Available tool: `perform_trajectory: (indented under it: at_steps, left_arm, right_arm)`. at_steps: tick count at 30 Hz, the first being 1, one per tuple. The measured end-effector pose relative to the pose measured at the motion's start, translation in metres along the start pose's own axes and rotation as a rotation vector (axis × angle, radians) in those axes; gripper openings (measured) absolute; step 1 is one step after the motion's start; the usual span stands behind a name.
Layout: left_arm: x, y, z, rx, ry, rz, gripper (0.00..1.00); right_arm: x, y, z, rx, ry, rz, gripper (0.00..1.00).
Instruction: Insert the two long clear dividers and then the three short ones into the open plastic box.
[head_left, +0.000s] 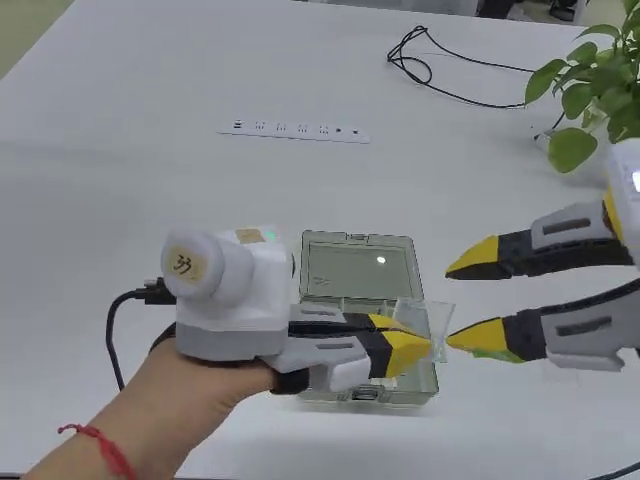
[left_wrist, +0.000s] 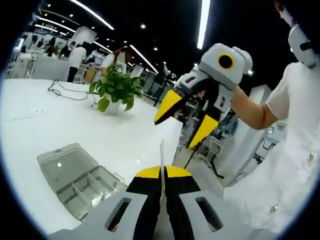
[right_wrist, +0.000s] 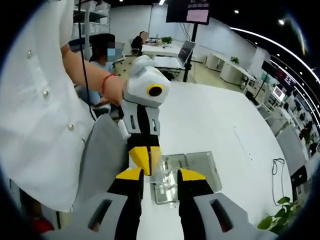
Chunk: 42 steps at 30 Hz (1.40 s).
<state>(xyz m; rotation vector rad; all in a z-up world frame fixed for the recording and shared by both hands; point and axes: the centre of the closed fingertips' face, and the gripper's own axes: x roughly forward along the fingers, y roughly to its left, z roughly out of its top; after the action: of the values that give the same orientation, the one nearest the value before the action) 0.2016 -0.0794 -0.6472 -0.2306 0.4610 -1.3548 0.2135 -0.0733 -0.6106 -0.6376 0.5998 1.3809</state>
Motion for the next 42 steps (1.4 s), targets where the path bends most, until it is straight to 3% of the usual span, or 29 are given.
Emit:
perform_trajectory:
  at_steps: [4,10,14,26,42]
  left_arm:
    - [0.000,-0.009,-0.002,0.119,0.022,-0.030,0.00]
    - [-0.001,-0.018,-0.007,0.211,0.032,-0.062,0.00]
    - [-0.001,-0.021,-0.010,0.240,0.043,-0.075,0.00]
    - [0.001,-0.025,-0.009,0.267,0.028,-0.087,0.00]
    - [-0.001,-0.026,-0.011,0.268,0.024,-0.077,0.00]
  right_arm:
    - [0.004,0.007,-0.002,0.006,0.001,0.108,0.21]
    - [0.012,0.017,-0.006,-0.016,0.032,0.192,0.14]
    - [0.015,0.028,-0.004,-0.017,0.039,0.248,0.10]
    - [0.019,0.044,-0.006,-0.040,0.069,0.309,0.03]
    - [0.021,0.049,-0.003,-0.049,0.073,0.320,0.02]
